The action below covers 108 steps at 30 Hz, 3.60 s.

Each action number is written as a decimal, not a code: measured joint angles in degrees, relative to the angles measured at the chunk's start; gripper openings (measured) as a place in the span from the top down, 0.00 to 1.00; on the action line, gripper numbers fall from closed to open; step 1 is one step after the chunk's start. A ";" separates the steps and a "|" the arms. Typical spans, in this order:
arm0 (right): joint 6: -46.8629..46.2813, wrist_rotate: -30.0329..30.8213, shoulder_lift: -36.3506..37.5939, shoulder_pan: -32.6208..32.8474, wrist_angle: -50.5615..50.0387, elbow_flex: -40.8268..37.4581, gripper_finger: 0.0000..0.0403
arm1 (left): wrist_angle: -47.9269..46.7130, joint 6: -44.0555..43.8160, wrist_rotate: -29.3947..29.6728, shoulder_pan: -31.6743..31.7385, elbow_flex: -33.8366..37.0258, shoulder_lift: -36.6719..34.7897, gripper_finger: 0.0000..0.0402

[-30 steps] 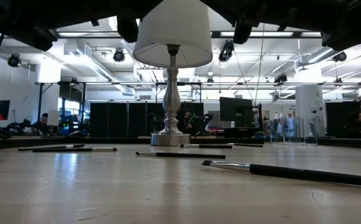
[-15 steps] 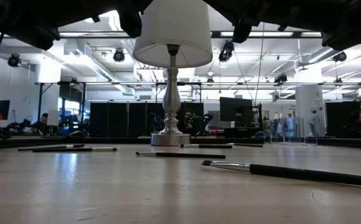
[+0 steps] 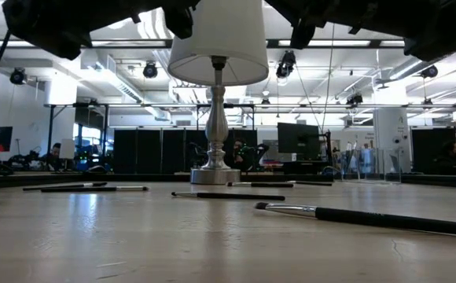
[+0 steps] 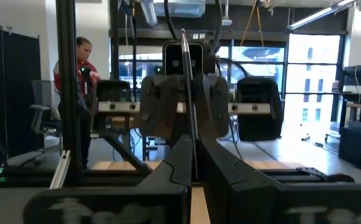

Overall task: Put items in baskets/containers
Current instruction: Put the eyeshadow brush into the transparent organizer

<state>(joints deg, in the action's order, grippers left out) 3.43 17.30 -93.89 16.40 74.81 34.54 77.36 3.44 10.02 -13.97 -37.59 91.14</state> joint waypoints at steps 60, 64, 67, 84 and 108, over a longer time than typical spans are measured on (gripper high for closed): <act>4.45 18.71 8.36 6.81 -28.02 3.85 0.66 | -33.68 -0.22 10.56 0.54 0.39 -5.62 0.98; -0.90 6.93 9.82 2.61 -32.41 4.44 0.63 | -39.51 -0.96 10.89 0.73 -1.57 -5.34 0.98; -0.89 5.86 8.51 0.80 -32.43 5.22 0.61 | -40.14 -0.98 10.89 0.75 -2.16 -5.12 0.98; -0.36 0.52 -2.38 -3.64 -31.05 15.35 0.63 | -41.92 -1.36 10.17 0.93 -2.25 -5.03 0.98; 0.85 5.56 9.60 -4.59 -38.17 9.80 0.97 | -38.78 -3.14 13.37 1.52 2.51 -11.45 0.93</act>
<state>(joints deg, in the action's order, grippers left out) 4.28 22.86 -84.29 11.81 36.64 44.34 38.58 0.31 23.38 -12.45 -35.08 79.69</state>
